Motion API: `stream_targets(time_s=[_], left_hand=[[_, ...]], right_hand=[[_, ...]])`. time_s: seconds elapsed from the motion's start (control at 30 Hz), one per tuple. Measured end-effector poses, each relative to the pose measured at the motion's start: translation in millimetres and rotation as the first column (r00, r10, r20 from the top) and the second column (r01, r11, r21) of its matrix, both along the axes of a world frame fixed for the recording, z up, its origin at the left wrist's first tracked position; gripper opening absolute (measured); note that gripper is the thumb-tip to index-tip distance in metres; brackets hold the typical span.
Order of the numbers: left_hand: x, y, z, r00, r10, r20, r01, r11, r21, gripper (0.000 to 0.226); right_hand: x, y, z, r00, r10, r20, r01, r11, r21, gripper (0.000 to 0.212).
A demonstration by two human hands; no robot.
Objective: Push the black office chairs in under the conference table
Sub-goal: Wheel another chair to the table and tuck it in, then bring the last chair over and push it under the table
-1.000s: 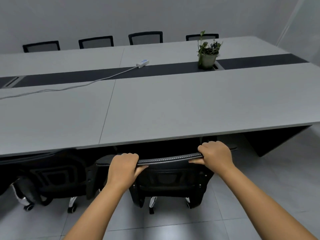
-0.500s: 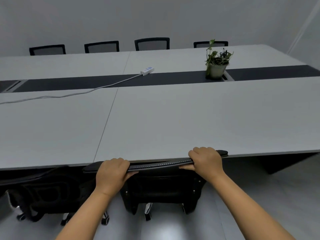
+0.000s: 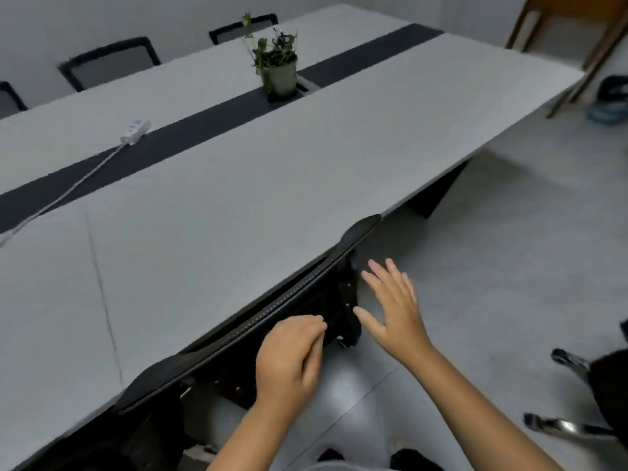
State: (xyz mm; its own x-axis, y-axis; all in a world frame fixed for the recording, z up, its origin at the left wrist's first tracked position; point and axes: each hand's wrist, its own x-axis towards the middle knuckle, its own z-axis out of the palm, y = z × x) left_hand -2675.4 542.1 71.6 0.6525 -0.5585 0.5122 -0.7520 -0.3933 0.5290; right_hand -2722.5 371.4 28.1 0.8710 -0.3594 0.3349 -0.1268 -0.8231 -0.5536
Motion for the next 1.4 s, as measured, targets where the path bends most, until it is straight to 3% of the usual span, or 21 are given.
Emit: stream_targets(time_s=[0.1, 0.2, 0.27, 0.33, 0.43, 0.57, 0.6, 0.67, 0.7, 0.77, 0.93, 1.0, 1.17, 1.4], left_hand=[[-30.4, -29.8, -37.3, 0.936, -0.230, -0.267, 0.256, 0.964, 0.065, 0.019], [-69.4, -49.6, -76.9, 0.705, -0.272, -0.655, 0.483, 0.861, 0.162, 0.028], [-101.0, -59.5, -97.4, 0.557, -0.259, -0.789, 0.608, 0.775, 0.175, 0.031], [-135.4, -68.6, -110.0, 0.443, -0.268, -0.856, 0.701, 0.698, 0.144, 0.026], [-193.4, -79.8, -119.4, 0.339, -0.293, -0.894, 0.819, 0.560, 0.127, 0.026], [-279.8, -94.4, -127.8, 0.224, -0.317, -0.922, 0.935, 0.337, 0.111, 0.028], [-305.1, -98.7, -131.0, 0.207, -0.327, -0.922, 0.953, 0.280, 0.114, 0.029], [-360.9, -108.9, -134.2, 0.177, -0.335, -0.925, 0.973, 0.198, 0.114, 0.028], [-390.2, -116.1, -134.3, 0.156, -0.339, -0.928, 0.980, 0.172, 0.102, 0.027], [-449.6, -131.0, -130.6, 0.114, -0.354, -0.928, 0.989, 0.125, 0.074, 0.027], [-584.9, -175.0, -95.2, -0.006, -0.461, -0.887, 0.997, 0.065, -0.041, 0.025], [-622.1, -194.4, -86.2, -0.038, -0.482, -0.875, 0.996, 0.054, -0.073, 0.025], [-679.7, -261.4, -93.7, -0.018, -0.495, -0.869, 0.999, 0.033, -0.040, 0.029], [-772.8, -399.3, -104.5, 0.031, -0.429, -0.903, 0.999, 0.024, 0.023, 0.029]], right_hand=[[-77.4, 10.1, -31.2, 0.954, -0.260, -0.151, 0.294, 0.911, 0.289, 0.049], [-167.1, 29.7, -52.7, 0.798, -0.487, -0.353, 0.602, 0.658, 0.452, 0.046], [-225.2, 46.1, -56.4, 0.675, -0.596, -0.435, 0.733, 0.474, 0.488, 0.043], [-279.2, 67.6, -57.4, 0.559, -0.672, -0.485, 0.809, 0.316, 0.495, 0.041], [-348.9, 103.1, -52.0, 0.388, -0.775, -0.498, 0.852, 0.095, 0.515, 0.030], [-431.0, 144.7, -45.1, 0.182, -0.876, -0.446, 0.821, -0.114, 0.560, 0.019], [-453.4, 152.8, -44.5, 0.161, -0.880, -0.446, 0.802, -0.147, 0.579, 0.015], [-505.5, 167.6, -49.3, 0.089, -0.886, -0.455, 0.787, -0.217, 0.577, 0.052], [-529.9, 171.5, -52.4, 0.058, -0.887, -0.459, 0.784, -0.244, 0.571, 0.053], [-579.9, 174.6, -56.6, 0.040, -0.865, -0.500, 0.776, -0.289, 0.561, 0.034], [-699.3, 141.5, -40.6, -0.145, -0.909, -0.390, 0.715, -0.369, 0.594, 0.030], [-737.6, 115.8, -36.9, -0.171, -0.923, -0.346, 0.700, -0.361, 0.616, 0.030], [-809.6, 54.5, -54.2, -0.231, -0.931, -0.284, 0.655, -0.364, 0.662, 0.033], [-903.3, -57.8, -53.6, -0.356, -0.869, -0.344, 0.543, -0.492, 0.681, 0.046]])
